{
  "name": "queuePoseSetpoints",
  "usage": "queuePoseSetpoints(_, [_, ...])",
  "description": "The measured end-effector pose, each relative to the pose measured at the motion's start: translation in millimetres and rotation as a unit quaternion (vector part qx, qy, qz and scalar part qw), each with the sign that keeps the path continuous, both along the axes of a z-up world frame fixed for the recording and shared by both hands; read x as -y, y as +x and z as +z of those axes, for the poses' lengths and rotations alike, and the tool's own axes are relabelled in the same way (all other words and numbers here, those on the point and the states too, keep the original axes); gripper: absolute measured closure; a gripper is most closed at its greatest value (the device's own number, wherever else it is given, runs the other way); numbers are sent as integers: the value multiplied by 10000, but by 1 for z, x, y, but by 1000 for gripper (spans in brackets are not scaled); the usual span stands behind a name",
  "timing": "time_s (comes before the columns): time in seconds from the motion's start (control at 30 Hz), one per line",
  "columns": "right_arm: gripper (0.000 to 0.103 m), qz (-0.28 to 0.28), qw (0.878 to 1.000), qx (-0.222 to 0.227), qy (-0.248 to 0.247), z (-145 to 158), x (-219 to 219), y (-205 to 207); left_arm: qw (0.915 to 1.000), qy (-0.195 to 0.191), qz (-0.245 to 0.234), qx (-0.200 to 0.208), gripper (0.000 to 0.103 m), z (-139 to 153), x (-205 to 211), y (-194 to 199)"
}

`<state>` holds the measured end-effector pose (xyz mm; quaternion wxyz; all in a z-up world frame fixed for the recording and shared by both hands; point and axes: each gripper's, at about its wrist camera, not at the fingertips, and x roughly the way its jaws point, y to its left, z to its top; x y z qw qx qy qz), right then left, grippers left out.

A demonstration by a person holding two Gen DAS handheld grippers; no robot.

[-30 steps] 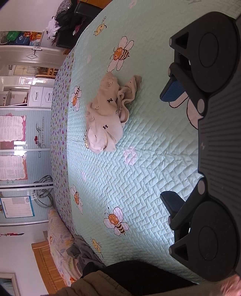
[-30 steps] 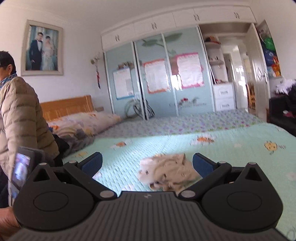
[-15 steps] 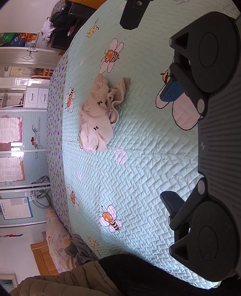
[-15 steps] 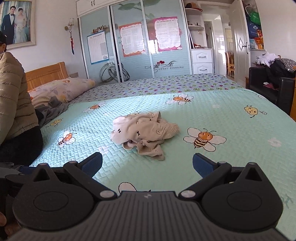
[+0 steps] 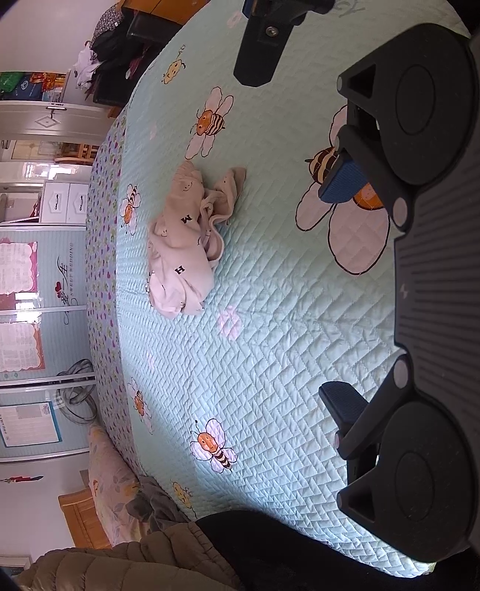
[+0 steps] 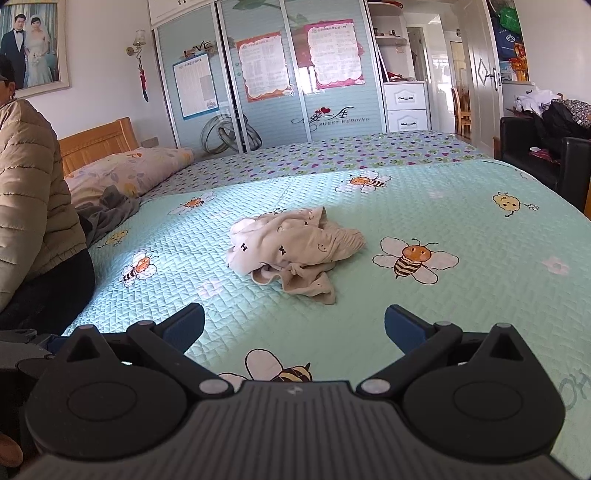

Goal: Fold clothes
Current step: 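Move both open tools toward the crumpled beige garment on the bed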

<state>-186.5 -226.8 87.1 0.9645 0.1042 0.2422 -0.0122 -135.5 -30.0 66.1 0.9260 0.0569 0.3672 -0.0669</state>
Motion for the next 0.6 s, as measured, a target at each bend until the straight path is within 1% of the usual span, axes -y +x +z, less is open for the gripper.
queuePoseSetpoints(0.13, [0, 23, 10000, 13, 31, 0, 0, -1, 10000, 2, -6, -31, 1, -1, 0, -2])
queuePoseSetpoints(0.27, [0, 98, 9998, 68, 165, 1, 2, -3, 10000, 12, -8, -42, 1, -1, 1, -2])
queuePoseSetpoints(0.43, [0, -65, 9999, 23, 100, 5, 1, -2, 10000, 31, -18, -65, 1, -2, 1, -2])
queuePoseSetpoints(0.6, [0, -108, 9991, -32, 418, 1, 12, 2, 9999, 79, -52, -102, 1, -4, 2, -3])
